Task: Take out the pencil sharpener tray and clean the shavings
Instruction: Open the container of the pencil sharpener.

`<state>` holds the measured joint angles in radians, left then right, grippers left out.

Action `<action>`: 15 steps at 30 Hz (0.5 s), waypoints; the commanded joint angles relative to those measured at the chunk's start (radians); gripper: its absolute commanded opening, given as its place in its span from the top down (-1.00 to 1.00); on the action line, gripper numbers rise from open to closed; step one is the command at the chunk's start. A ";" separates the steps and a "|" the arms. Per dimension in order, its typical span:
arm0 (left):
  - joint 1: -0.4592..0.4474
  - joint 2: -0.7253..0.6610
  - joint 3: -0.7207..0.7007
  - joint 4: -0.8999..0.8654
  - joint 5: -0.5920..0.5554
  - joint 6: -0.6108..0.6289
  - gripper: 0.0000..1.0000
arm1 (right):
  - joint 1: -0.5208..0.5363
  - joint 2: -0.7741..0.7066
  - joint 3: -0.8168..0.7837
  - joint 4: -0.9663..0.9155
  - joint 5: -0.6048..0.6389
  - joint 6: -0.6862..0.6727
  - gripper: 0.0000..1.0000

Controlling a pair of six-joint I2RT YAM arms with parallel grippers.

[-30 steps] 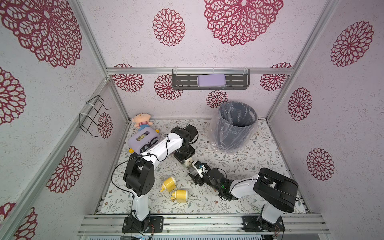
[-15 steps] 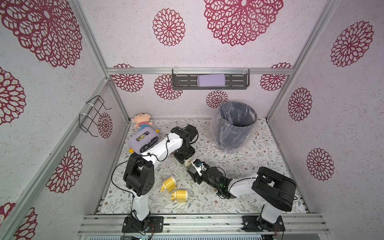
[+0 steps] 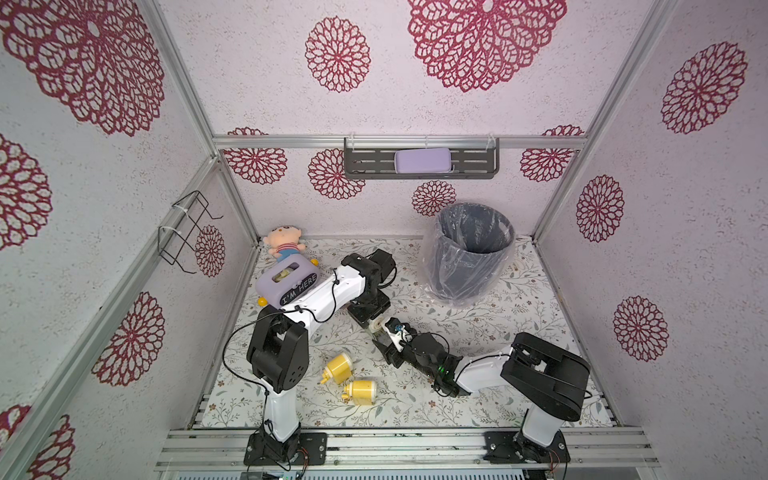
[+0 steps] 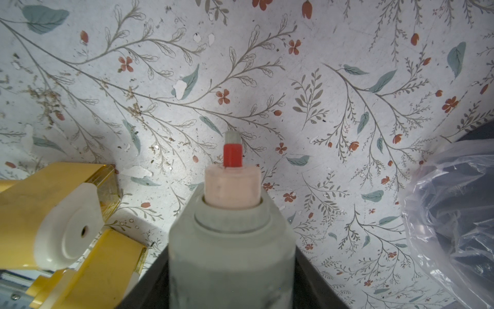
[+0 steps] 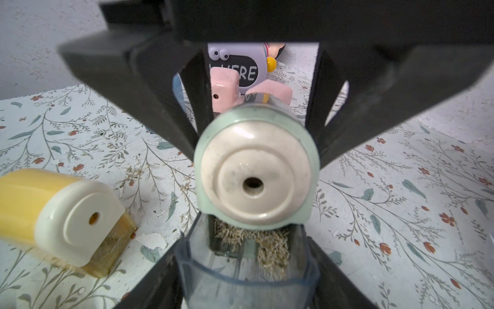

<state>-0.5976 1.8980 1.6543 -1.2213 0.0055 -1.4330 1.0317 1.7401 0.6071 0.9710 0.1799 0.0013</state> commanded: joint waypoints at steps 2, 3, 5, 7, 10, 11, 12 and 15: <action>-0.006 -0.011 0.027 -0.008 -0.010 0.005 1.00 | -0.010 0.009 0.026 0.024 0.006 0.008 -0.38; -0.006 -0.011 0.028 -0.007 -0.010 0.006 1.00 | -0.010 0.009 0.028 0.023 0.005 0.008 -0.36; -0.007 -0.011 0.030 -0.007 -0.009 0.006 1.00 | -0.009 0.007 0.028 0.020 0.005 0.007 -0.31; -0.007 -0.010 0.032 -0.007 -0.011 0.008 1.00 | -0.009 0.005 0.027 0.017 0.007 0.005 -0.21; -0.007 -0.008 0.037 -0.009 -0.023 0.012 1.00 | -0.010 -0.003 0.021 0.012 0.009 0.001 -0.02; -0.007 -0.006 0.041 -0.011 -0.032 0.015 1.00 | -0.009 -0.007 0.018 0.009 0.009 -0.001 0.03; -0.007 -0.005 0.046 -0.013 -0.041 0.018 1.00 | -0.010 -0.014 0.013 0.006 0.009 -0.001 0.05; -0.007 0.005 0.062 -0.021 -0.081 0.032 1.00 | -0.008 -0.051 -0.013 0.001 0.011 0.003 0.12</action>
<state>-0.6003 1.8988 1.6733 -1.2282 -0.0166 -1.4216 1.0256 1.7374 0.6109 0.9764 0.1818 0.0078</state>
